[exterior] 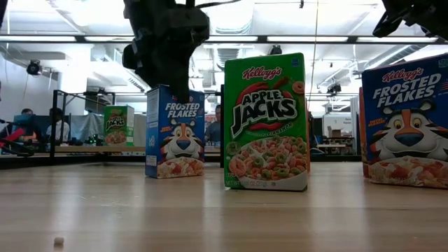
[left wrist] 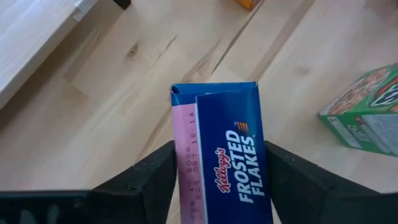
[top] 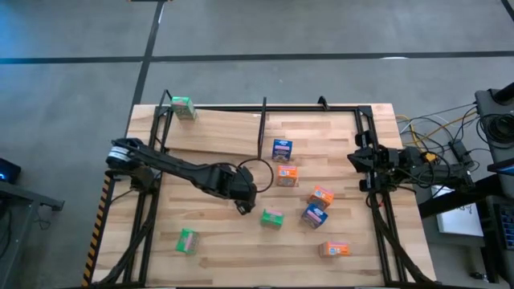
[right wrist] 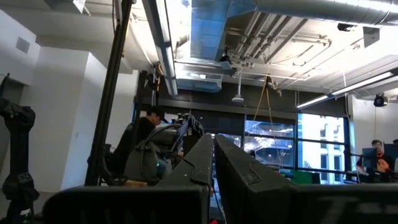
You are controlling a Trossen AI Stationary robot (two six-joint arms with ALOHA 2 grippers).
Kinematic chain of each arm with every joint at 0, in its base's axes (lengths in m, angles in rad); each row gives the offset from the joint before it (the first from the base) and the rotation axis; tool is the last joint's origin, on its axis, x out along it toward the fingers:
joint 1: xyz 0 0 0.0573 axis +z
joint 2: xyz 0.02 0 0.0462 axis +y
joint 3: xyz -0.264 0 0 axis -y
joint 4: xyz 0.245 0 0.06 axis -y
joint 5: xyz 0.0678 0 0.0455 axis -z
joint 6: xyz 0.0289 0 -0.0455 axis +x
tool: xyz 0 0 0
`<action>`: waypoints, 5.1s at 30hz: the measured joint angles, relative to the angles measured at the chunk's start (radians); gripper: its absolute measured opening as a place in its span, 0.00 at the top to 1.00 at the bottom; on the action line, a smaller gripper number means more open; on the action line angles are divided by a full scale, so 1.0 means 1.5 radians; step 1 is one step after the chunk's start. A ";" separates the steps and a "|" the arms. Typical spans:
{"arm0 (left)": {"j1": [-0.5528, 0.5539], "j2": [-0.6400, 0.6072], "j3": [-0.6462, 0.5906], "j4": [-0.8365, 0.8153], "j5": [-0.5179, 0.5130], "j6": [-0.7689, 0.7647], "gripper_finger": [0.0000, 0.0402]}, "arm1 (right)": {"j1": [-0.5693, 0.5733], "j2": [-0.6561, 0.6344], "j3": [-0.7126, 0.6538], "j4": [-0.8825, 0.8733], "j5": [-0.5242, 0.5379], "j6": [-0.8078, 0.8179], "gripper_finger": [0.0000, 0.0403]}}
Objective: Stack cereal on shelf
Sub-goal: Put the bottom left blue cereal box on the shelf
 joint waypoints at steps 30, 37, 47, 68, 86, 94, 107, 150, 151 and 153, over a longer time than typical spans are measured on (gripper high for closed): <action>0.004 -0.010 0.178 -0.236 0.081 0.571 0.66 | 0.000 0.000 0.000 0.001 0.000 0.010 0.98; 0.044 -0.036 0.198 -0.278 0.003 0.641 0.66 | 0.000 0.000 0.000 0.000 0.000 0.007 0.98; 0.167 -0.077 0.198 -0.291 -0.007 0.729 0.66 | 0.000 0.000 0.000 0.000 0.000 0.006 0.98; 0.503 -0.080 0.196 -0.094 0.200 0.971 0.66 | 0.000 0.000 0.000 0.000 0.000 0.005 0.98; 0.682 -0.080 0.087 -0.063 0.265 1.067 0.66 | 0.000 0.000 0.000 0.000 0.000 0.005 0.98; 0.726 -0.080 0.075 -0.037 0.270 1.090 0.66 | 0.000 0.000 0.000 0.000 0.000 0.007 0.98; 0.736 -0.080 0.033 -0.017 0.286 1.110 0.66 | 0.000 0.000 0.000 0.000 0.001 0.007 0.98; 0.737 -0.080 0.023 0.006 0.250 1.074 0.44 | 0.000 0.000 0.000 0.000 0.001 0.012 0.98; 0.737 -0.080 0.029 0.000 0.250 1.072 0.44 | 0.000 0.000 0.000 0.000 0.001 0.012 0.98; 0.737 -0.080 0.044 -0.010 0.250 1.064 0.44 | 0.000 0.000 0.000 0.000 0.001 0.012 0.98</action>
